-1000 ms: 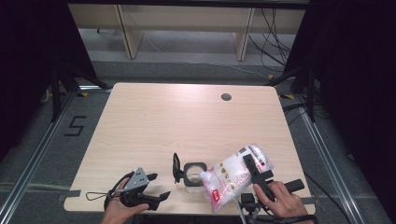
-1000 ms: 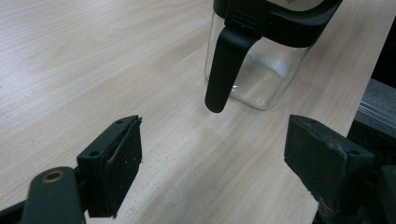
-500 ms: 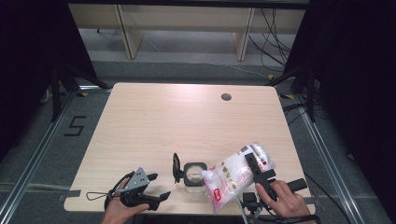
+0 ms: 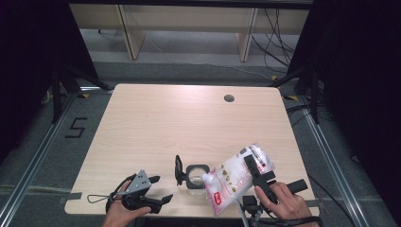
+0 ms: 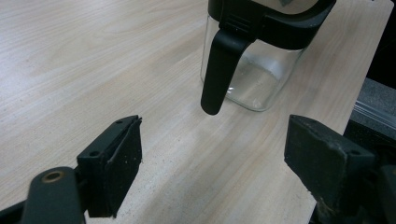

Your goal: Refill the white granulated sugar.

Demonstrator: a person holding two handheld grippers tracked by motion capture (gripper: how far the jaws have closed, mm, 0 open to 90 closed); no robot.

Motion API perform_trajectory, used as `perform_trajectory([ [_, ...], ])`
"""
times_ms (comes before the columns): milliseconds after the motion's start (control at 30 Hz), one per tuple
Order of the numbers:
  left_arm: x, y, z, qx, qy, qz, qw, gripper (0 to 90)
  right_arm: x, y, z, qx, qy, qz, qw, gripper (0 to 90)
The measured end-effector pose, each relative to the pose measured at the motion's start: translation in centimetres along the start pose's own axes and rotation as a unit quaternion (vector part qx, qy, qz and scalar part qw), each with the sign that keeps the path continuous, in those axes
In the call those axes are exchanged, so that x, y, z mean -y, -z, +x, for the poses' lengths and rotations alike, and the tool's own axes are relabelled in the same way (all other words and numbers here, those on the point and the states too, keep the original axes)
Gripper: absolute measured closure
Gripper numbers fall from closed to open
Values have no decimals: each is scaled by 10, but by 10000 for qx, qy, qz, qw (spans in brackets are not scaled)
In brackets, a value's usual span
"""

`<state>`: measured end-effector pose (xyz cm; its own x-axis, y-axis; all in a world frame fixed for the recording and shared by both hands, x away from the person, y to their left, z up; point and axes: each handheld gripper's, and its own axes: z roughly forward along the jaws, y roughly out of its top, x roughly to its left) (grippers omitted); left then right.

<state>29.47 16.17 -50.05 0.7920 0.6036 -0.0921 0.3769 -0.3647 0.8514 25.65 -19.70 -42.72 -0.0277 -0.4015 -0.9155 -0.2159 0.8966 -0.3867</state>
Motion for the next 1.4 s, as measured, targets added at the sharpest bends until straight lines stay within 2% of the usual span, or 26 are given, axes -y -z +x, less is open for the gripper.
perform_trajectory([
  [200, 0, 0, 0, 3, -8, 1, 10000, 186, 0, 1, -1, -18, -58, 2, 10000, 417],
  [233, 0, 0, 0, 6, -15, 7, 10000, 186, 1, 1, 0, -32, -196, 27, 9998, 417],
  [267, 0, 0, 0, 7, -24, 12, 10000, 186, 1, 1, -2, 7, -126, -34, 9999, 417],
  [300, 0, 0, 0, 3, -23, 10, 10000, 186, 2, 2, 2, -73, -477, 70, 9988, 417],
  [333, 0, 0, 0, -2, -12, 6, 10000, 185, 2, 1, -2, -99, -223, -24, 9997, 417],
  [367, 0, 1, 0, -2, -20, 4, 10000, 185, 4, 0, 1, 40, -359, -138, 9993, 417],
  [433, 0, 1, 0, -6, -26, -20, 10000, 186, 4, -1, 1, 22, -346, -202, 9992, 417],
  [467, 0, 1, 0, 9, -33, 10, 10000, 186, 5, 0, 3, -20, -449, -145, 9989, 417],
  [533, 0, 0, 0, 3, -24, 8, 10000, 186, 6, -1, 2, -4, -313, -133, 9994, 417],
  [667, 0, 0, 0, 0, -21, 13, 10000, 186, 6, -1, 1, 28, -398, -196, 9990, 417],
  [700, 0, 0, 0, -5, -10, 10, 10000, 185, 6, -1, 1, 4, -349, -212, 9992, 417],
  [733, 0, 0, 0, -4, -20, 15, 10000, 185, 7, 0, 3, -19, -545, -154, 9984, 417],
  [767, 0, 0, 0, 1, -43, 28, 10000, 186, 7, 0, 2, -23, -487, -195, 9986, 417],
  [900, 0, 0, 0, 0, -25, 22, 10000, 186, 8, 0, 1, -5, -526, -204, 9984, 417],
  [933, 0, 0, 0, 3, -37, 31, 10000, 186, 8, 0, 1, 5, -431, -227, 9988, 417],
  [967, 0, 0, 0, 3, -34, 31, 10000, 186, 8, 0, 2, -37, -538, -194, 9984, 417],
  [1000, 0, 0, 0, 2, -25, 29, 10000, 186, 8, 0, 2, -24, -473, -216, 9986, 417],
  [1100, 0, 0, 0, -22, -35, 32, 10000, 186, 8, 1, 2, -16, -507, -189, 9985, 417],
  [1133, 0, 0, -1, -21, -21, 34, 10000, 186, 8, 1, 0, -13, -427, -203, 9989, 417],
  [1167, 0, 0, 0, -12, -26, 37, 10000, 186, 8, 2, 3, -58, -640, -153, 9978, 417],
  [1200, 0, 0, 0, -12, -26, 37, 10000, 185, 8, 2, 3, -58, -640, -153, 9978, 417],
  [1267, 0, 0, 0, -17, -15, 26, 10000, 186, 8, 2, -1, -14, -410, -226, 9989, 417],
  [1300, 0, 0, 0, -16, -20, 32, 10000, 186, 7, 2, 0, 23, -510, -252, 9984, 417],
  [1333, 0, 0, 0, -13, -13, 39, 10000, 186, 7, 2, -1, 22, -505, -270, 9984, 417],
  [1367, 0, 0, 0, -9, 0, 6, 10000, 186, 8, 3, -2, -7, -479, -258, 9985, 417],
  [1400, 1, 0, -1, -16, 146, 7, 9999, 186, 8, 3, -1, -40, -530, -248, 9983, 417],
])
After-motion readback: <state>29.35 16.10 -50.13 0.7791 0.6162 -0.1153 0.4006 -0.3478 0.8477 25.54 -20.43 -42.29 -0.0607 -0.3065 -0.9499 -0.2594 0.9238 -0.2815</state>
